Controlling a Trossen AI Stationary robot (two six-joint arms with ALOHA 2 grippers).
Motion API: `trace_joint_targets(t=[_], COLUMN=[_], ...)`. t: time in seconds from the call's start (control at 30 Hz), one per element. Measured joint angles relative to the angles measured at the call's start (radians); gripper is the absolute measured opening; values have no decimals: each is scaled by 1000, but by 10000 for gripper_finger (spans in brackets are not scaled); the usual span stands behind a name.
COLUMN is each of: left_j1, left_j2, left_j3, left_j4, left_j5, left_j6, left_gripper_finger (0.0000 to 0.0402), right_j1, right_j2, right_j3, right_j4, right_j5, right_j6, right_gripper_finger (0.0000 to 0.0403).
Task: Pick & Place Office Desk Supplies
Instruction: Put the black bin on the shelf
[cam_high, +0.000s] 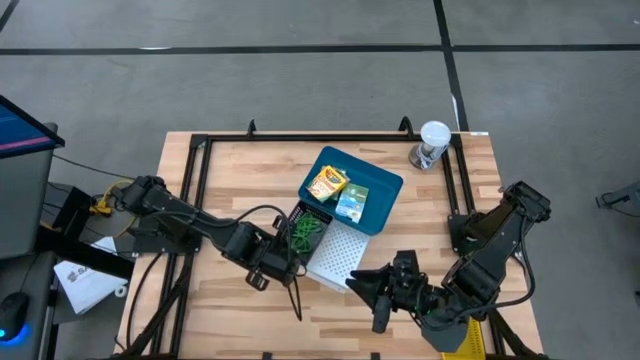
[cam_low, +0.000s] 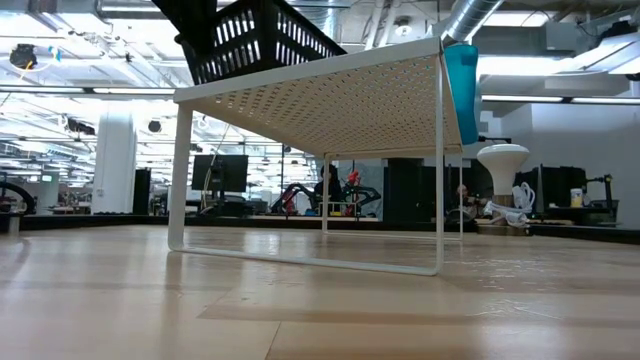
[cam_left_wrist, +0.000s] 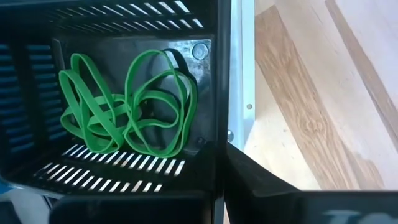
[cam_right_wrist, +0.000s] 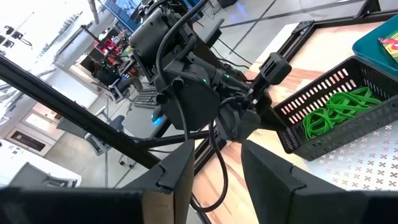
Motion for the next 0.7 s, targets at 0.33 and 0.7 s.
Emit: trace_joint_targets(t=[0.33,0.7], left_j1=[-6,-6], left_j2=[-9,-10], left_j3=[0,69], left_j4=[3,38], left_j5=[3,2], left_j6=[1,3], left_gripper_finger=[55,79], right_j1=[0,0], right_j2=[0,0], right_j3=[0,0], right_j4=[-7,-12], right_j5=[0,0], right_j6=[2,3], right_gripper_finger=[130,130])
